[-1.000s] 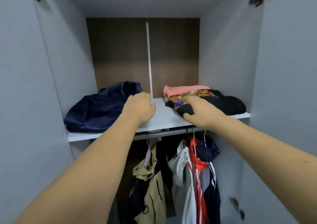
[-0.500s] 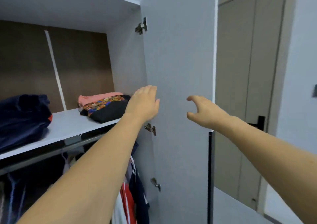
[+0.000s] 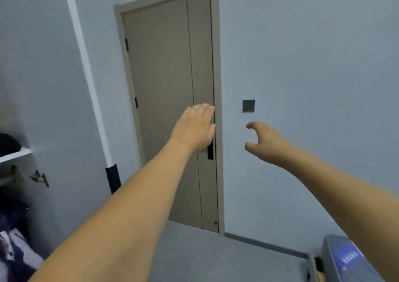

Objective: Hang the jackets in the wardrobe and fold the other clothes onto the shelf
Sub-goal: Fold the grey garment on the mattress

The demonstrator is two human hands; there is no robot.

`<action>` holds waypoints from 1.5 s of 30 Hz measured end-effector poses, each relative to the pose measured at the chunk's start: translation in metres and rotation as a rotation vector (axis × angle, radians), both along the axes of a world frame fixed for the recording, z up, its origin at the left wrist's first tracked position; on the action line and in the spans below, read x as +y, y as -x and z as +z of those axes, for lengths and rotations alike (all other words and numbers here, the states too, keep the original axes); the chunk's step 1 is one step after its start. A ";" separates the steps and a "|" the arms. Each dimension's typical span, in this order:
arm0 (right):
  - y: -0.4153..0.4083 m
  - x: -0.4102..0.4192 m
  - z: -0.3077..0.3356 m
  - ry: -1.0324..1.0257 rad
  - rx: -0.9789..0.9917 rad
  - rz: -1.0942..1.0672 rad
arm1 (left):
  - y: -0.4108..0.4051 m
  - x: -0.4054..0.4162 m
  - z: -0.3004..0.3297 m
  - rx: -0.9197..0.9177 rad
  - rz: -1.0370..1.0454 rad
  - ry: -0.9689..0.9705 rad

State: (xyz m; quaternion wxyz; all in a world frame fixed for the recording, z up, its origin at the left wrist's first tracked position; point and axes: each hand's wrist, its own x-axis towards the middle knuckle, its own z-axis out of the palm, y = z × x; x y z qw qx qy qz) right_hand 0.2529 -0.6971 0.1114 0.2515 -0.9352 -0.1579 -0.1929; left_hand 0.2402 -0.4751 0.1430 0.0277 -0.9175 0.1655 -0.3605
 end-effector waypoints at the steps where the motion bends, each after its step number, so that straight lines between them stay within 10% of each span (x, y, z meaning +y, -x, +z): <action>1: -0.007 -0.020 -0.005 -0.005 0.014 -0.030 | -0.015 -0.020 -0.004 0.015 -0.030 -0.002; 16: -0.099 -0.323 -0.094 -0.046 0.210 -0.644 | -0.250 -0.360 -0.107 0.299 -0.572 0.019; 35: -0.010 -0.672 -0.244 -0.317 0.429 -1.218 | -0.272 -0.797 -0.242 0.539 -1.077 -0.253; 45: -0.053 -0.860 -0.460 -0.375 0.560 -1.463 | -0.309 -1.023 -0.472 0.826 -1.209 -0.430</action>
